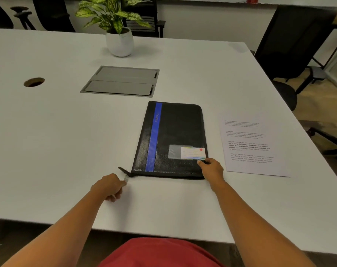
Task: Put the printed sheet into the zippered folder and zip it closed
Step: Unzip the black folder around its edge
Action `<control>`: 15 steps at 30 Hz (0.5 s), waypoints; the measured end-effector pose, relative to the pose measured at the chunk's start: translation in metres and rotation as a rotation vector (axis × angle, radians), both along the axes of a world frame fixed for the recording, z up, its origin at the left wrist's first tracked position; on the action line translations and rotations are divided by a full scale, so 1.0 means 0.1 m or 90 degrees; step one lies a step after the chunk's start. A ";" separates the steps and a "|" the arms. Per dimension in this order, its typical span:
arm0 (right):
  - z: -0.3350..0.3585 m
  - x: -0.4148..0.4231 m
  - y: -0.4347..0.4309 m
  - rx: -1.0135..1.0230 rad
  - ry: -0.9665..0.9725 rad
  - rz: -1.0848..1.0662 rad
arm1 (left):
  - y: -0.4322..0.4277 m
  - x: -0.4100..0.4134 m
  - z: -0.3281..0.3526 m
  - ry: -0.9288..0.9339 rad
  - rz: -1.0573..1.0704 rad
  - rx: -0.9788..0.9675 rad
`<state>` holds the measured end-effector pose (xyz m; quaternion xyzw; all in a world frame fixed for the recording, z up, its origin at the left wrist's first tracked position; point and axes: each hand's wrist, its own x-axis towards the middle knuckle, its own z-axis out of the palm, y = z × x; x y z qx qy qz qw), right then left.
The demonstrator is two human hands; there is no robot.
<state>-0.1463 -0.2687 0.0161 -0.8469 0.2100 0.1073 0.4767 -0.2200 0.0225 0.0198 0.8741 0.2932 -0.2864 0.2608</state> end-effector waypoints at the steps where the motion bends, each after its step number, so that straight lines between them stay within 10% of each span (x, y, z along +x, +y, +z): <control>1: 0.02 0.01 0.02 0.005 0.002 -0.012 | -0.02 0.08 0.07 -0.028 -0.014 -0.008; 15: 0.43 0.07 0.21 0.008 -0.071 -0.091 | -0.81 0.96 0.63 -0.245 -0.245 -0.163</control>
